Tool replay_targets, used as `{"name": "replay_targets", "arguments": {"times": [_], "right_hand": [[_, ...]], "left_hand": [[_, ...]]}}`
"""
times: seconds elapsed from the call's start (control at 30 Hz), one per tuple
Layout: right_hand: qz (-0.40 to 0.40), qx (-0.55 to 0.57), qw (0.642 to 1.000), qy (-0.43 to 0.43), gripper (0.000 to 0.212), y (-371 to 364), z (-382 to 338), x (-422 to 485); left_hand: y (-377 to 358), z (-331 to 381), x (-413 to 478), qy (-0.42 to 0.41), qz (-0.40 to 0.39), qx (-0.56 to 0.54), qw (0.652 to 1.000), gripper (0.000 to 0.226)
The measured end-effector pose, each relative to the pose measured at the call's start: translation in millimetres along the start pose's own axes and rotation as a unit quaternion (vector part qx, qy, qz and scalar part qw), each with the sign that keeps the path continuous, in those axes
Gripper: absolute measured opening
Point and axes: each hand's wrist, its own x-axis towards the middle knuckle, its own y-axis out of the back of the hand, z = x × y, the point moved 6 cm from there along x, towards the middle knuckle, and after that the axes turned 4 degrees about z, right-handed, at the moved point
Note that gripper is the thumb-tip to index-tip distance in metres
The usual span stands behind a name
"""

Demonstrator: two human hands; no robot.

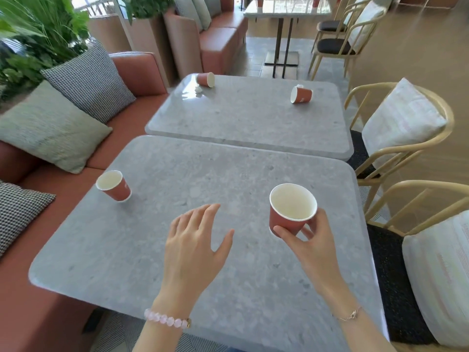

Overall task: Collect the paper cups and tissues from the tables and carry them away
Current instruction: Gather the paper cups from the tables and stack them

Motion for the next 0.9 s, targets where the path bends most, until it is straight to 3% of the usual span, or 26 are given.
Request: {"name": "replay_targets", "arguments": {"times": [0.5, 0.9], "right_hand": [[-0.13, 0.023, 0.991, 0.024, 0.063, -85.5, -16.9, -13.2], [-0.16, -0.005, 0.987, 0.027, 0.061, -211.6, -15.0, -27.0]], "left_hand": [[51.6, -53.5, -32.9, 0.096, 0.073, 0.044, 0.992, 0.045], [66.5, -180.6, -39.1, 0.137, 0.068, 0.034, 0.988, 0.047]]}}
